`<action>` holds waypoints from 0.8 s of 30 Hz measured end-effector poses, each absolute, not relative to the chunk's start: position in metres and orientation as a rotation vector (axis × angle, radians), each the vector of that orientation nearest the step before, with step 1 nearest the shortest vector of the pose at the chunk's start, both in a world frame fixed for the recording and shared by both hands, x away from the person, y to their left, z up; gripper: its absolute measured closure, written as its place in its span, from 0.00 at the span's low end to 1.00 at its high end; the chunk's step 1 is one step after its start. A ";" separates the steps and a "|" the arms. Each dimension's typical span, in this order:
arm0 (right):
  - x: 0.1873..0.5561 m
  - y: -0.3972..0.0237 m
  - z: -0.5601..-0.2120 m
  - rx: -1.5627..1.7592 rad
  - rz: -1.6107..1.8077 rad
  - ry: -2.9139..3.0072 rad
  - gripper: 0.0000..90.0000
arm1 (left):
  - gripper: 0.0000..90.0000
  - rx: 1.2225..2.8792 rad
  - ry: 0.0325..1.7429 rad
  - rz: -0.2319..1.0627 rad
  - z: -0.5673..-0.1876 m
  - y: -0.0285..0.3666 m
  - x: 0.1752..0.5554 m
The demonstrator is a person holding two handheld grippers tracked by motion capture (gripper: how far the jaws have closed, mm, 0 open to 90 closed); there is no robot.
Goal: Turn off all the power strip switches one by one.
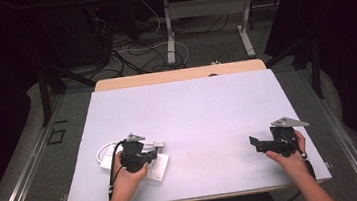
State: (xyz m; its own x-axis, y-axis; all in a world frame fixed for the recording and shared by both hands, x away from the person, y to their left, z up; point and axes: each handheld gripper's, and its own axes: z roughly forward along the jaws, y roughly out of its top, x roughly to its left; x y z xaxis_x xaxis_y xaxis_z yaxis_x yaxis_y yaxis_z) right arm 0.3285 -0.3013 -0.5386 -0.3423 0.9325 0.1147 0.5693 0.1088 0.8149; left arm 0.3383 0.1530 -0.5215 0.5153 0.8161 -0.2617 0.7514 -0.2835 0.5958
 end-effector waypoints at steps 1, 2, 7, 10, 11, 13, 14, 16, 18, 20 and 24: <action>0.329 -0.301 -0.539 1.456 1.125 1.961 0.09 | 1.00 2.073 1.278 0.122 -0.522 0.152 0.338; 0.329 -0.302 -0.539 1.456 1.124 1.962 0.09 | 1.00 2.073 1.277 0.131 -0.523 0.152 0.339; 0.329 -0.302 -0.539 1.465 1.128 1.960 0.09 | 1.00 2.080 1.276 0.127 -0.525 0.151 0.339; 0.329 -0.302 -0.539 1.464 1.129 1.961 0.09 | 1.00 2.081 1.271 0.130 -0.525 0.152 0.339; 0.329 -0.302 -0.539 1.465 1.128 1.961 0.09 | 1.00 2.075 1.277 0.127 -0.526 0.151 0.339; 0.328 -0.302 -0.538 1.461 1.127 1.962 0.09 | 1.00 2.073 1.278 0.127 -0.526 0.152 0.339; 0.328 -0.302 -0.539 1.458 1.126 1.963 0.09 | 1.00 2.071 1.279 0.126 -0.526 0.152 0.339; 0.328 -0.302 -0.538 1.462 1.125 1.960 0.09 | 1.00 2.063 1.281 0.124 -0.527 0.152 0.339; 0.328 -0.301 -0.538 1.472 1.130 1.955 0.09 | 1.00 2.067 1.280 0.120 -0.526 0.153 0.339; 0.328 -0.301 -0.538 1.475 1.129 1.956 0.09 | 1.00 2.066 1.280 0.124 -0.527 0.153 0.339; 0.329 -0.301 -0.539 1.458 1.122 1.960 0.09 | 1.00 2.084 1.274 0.114 -0.528 0.151 0.340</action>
